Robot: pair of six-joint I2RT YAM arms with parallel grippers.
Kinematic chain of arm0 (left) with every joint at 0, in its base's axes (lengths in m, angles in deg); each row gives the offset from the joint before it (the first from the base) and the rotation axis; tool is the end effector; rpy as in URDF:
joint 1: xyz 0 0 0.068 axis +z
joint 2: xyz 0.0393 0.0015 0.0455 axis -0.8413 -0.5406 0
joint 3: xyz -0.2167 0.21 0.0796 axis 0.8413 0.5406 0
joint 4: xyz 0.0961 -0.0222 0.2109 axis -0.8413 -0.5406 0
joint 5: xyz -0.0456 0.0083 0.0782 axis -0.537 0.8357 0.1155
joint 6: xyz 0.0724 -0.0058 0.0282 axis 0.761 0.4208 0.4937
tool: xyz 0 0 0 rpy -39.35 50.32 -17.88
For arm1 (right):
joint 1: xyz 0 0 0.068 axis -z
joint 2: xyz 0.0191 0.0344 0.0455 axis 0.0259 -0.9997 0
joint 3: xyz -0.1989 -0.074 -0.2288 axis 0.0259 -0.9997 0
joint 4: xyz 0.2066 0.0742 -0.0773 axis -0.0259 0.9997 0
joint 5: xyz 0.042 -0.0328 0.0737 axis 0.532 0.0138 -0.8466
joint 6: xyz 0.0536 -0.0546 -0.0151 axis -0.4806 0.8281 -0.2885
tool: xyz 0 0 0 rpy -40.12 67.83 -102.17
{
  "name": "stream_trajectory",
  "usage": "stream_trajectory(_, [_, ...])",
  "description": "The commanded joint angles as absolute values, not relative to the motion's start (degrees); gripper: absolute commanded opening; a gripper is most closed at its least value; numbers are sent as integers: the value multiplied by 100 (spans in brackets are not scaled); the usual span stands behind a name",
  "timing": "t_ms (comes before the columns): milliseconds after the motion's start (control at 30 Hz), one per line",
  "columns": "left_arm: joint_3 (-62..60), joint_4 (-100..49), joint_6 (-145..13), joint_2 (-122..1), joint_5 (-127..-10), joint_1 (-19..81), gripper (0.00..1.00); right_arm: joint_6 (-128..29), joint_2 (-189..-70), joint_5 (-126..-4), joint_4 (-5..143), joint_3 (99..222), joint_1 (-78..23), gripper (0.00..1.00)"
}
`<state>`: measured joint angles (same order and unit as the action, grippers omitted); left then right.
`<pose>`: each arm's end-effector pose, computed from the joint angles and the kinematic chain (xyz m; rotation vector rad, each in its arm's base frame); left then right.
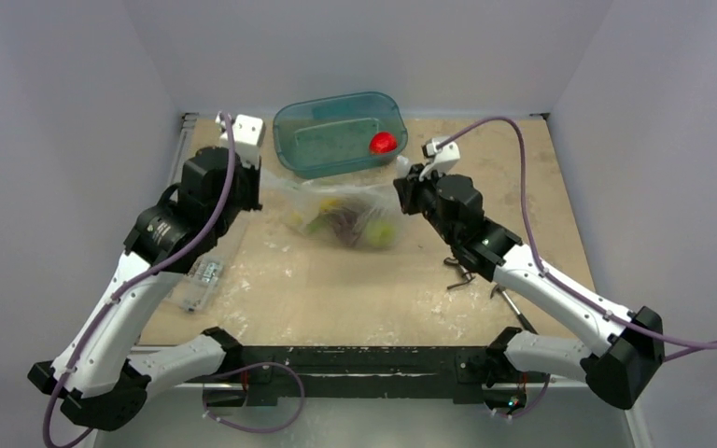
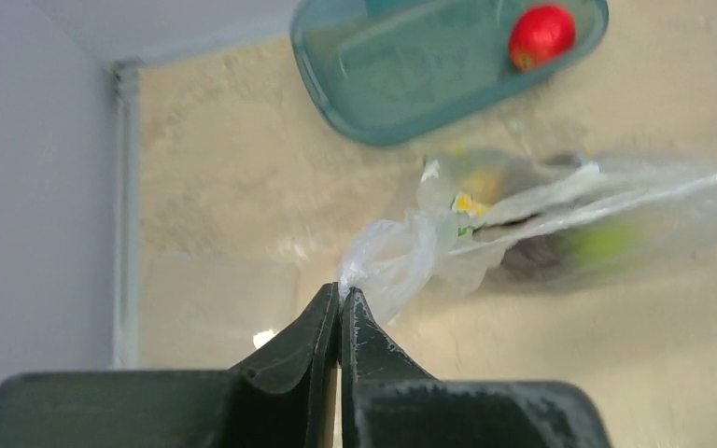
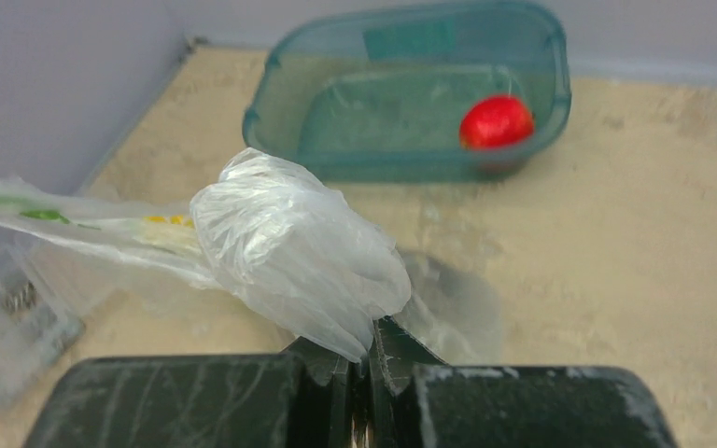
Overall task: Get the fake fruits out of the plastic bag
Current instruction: Adjust the plastic bag at the center of the board.
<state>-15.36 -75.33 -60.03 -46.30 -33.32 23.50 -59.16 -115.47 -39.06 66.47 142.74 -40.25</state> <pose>0.1551 -0.0675 0.4736 0.1739 1.9174 0.0051 0.2054 0.1555 0.4030 -0.1357 1.7067 0.4945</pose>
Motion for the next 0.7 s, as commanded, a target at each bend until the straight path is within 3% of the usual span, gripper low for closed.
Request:
stream_trajectory(0, [-416,-8534,-7394,-3796,-4386,2379,0,-6305,-10861,-4456,6806,13307,-4017,0])
stream_trajectory(133, [377,-8626,-8197,-2879,-4891,2378,0,-6629,-10438,-5121,7026,12627,-4026,0])
stream_trajectory(367, [517,-8965,-8665,-2217,-4978,2378,0,-6615,-10072,-6470,6989,12117,-4047,0])
stream_trajectory(533, [1004,-8675,-9275,-1806,-4635,2373,0,-7545,-10163,-8023,5779,11222,-4197,0])
stream_trajectory(567, [1105,-8652,-9466,-1722,-4579,2376,4,-7763,-10205,-8319,5391,11007,-4243,0])
stream_trajectory(667, [1340,-8780,-10152,-1458,-4524,2376,55,-7832,-10301,-8268,5189,10768,-4529,0])
